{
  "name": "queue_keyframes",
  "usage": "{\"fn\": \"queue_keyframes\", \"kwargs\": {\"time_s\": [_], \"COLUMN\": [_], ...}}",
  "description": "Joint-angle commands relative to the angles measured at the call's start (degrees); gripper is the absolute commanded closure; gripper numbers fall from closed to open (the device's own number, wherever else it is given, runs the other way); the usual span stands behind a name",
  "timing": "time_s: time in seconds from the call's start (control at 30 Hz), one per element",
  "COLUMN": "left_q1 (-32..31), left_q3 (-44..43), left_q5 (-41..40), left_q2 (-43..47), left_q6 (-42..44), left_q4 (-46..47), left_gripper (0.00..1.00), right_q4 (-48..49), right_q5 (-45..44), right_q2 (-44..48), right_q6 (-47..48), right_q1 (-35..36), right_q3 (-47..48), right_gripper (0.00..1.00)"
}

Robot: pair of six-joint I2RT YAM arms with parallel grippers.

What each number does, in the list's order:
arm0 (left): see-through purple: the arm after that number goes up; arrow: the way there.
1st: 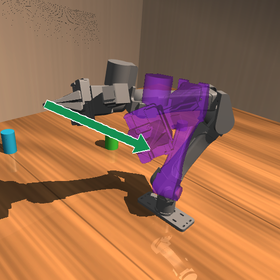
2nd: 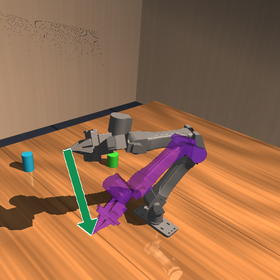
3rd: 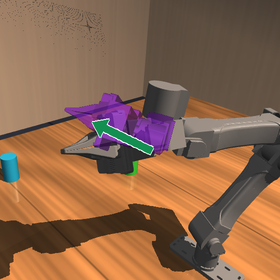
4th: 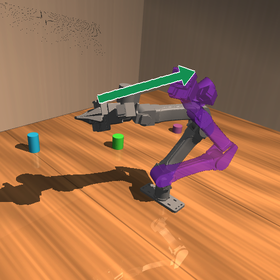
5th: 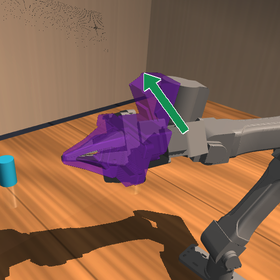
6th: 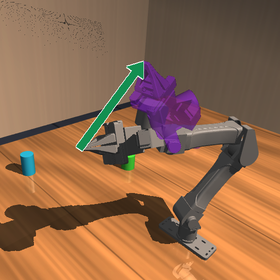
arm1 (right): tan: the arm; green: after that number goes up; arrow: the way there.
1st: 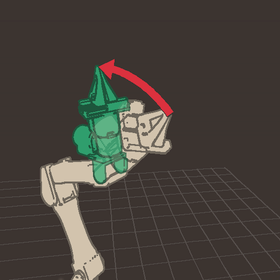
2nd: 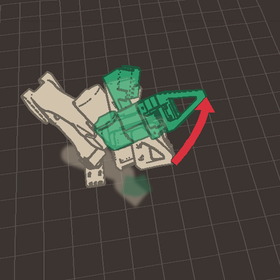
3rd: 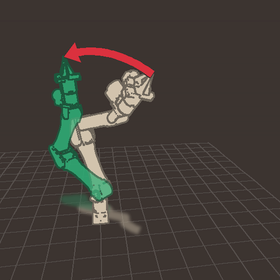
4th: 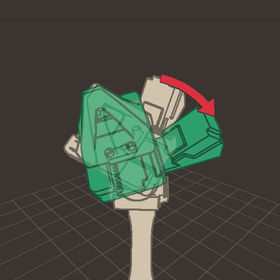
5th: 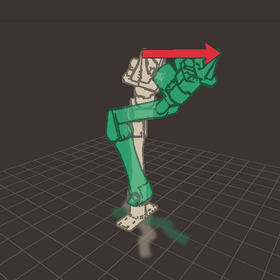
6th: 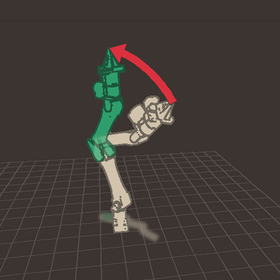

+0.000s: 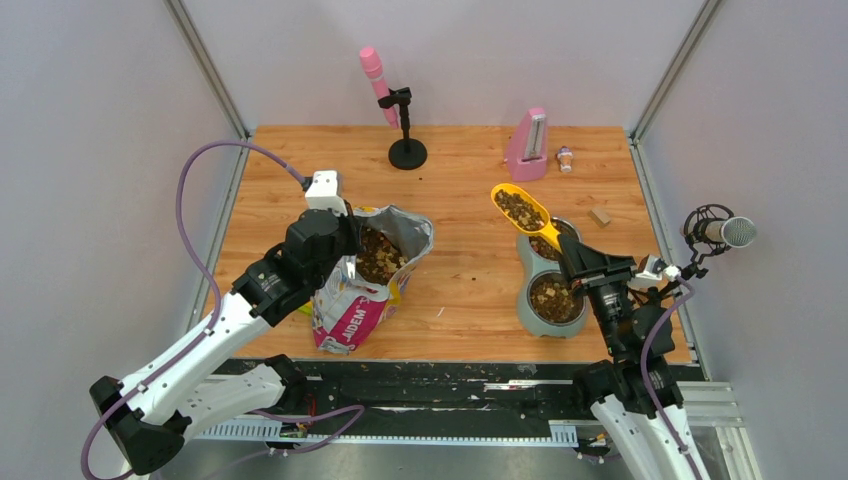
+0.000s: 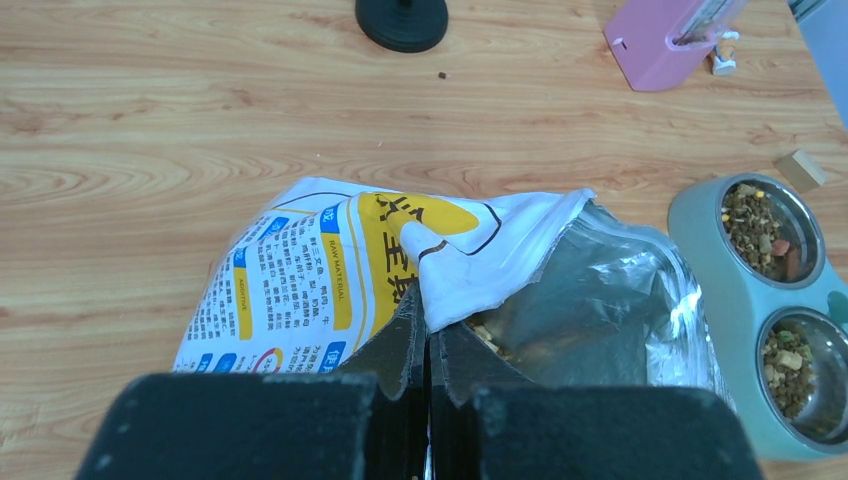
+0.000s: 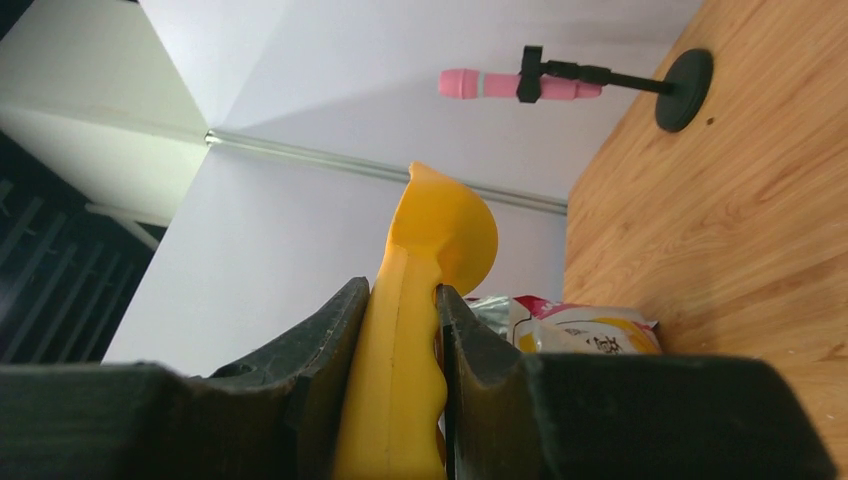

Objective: Serve the pet food

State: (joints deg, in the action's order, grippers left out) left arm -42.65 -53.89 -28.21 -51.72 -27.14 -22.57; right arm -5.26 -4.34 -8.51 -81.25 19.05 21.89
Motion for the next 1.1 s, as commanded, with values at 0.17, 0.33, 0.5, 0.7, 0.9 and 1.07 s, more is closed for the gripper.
{"fn": "queue_keyframes", "kwargs": {"time_s": [0.17, 0.33, 0.5, 0.7, 0.9, 1.07], "left_q1": [-0.3, -0.2, -0.2, -0.2, -0.2, -0.2], "left_q3": [-1.0, -1.0, -1.1, -1.1, -1.0, -1.2], "left_q5": [-0.2, -0.2, 0.0, -0.1, -0.2, 0.3], "left_q2": [2.6, 2.0, 1.2, 0.8, 0.7, -0.2], "left_q6": [-0.6, -0.4, -0.4, -0.2, 0.0, 0.0], "left_q4": [4.8, 5.1, 5.4, 5.6, 5.9, 6.0], "left_gripper": [1.00, 1.00, 1.00, 1.00, 1.00, 1.00], "right_q4": [-12.2, -19.2, -27.8, -36.9, -43.3, -49.2], "right_q5": [-9.7, -13.3, -16.2, -19.1, -20.3, -20.3], "right_q2": [6.6, 8.2, 8.3, 8.3, 8.3, 8.4], "right_q6": [1.2, 1.9, 2.3, 2.2, 2.9, 3.4], "right_q1": [-0.2, -0.2, -0.1, -0.1, -0.1, 0.0], "right_q3": [3.3, 5.7, 9.5, 14.4, 18.8, 22.8], "right_gripper": [1.00, 1.00, 1.00, 1.00, 1.00, 1.00]}}
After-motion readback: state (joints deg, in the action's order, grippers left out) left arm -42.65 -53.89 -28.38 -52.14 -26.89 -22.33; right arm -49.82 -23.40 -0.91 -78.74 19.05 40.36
